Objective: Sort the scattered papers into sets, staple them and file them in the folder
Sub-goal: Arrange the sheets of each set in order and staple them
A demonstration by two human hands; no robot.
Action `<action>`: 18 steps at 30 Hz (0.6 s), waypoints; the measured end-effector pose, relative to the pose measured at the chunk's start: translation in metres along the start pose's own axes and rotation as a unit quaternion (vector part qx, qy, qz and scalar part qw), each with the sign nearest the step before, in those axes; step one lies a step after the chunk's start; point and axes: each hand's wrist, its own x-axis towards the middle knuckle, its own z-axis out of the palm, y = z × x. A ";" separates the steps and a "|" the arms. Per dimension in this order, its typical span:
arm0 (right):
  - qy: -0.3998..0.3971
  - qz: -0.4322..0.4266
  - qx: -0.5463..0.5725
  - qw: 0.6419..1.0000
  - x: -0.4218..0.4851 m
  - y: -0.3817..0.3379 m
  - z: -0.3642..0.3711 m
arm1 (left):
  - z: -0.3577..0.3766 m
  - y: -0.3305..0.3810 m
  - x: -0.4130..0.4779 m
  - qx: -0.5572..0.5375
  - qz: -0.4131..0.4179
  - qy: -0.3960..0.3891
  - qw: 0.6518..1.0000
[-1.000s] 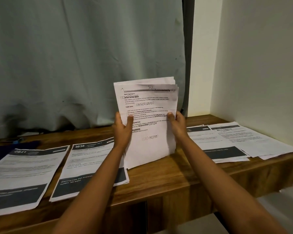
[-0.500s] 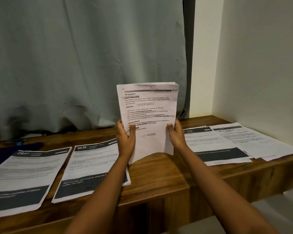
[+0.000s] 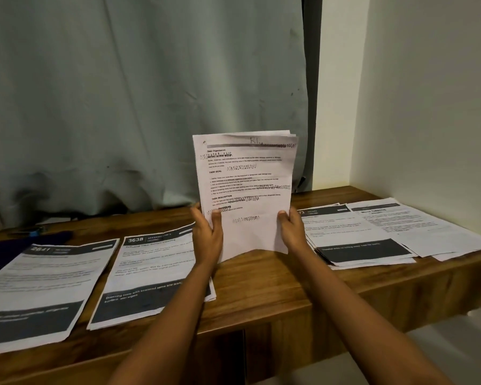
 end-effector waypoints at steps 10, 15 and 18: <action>0.025 -0.040 -0.163 0.986 0.013 -0.027 -0.011 | 0.009 0.017 0.011 0.150 0.034 0.049 0.987; 0.009 0.009 -0.312 0.950 0.005 -0.023 -0.015 | 0.013 0.021 -0.004 0.294 -0.048 -0.013 0.955; -0.009 0.037 -0.374 0.927 -0.006 -0.011 -0.015 | 0.013 0.019 -0.019 0.355 -0.106 -0.071 0.926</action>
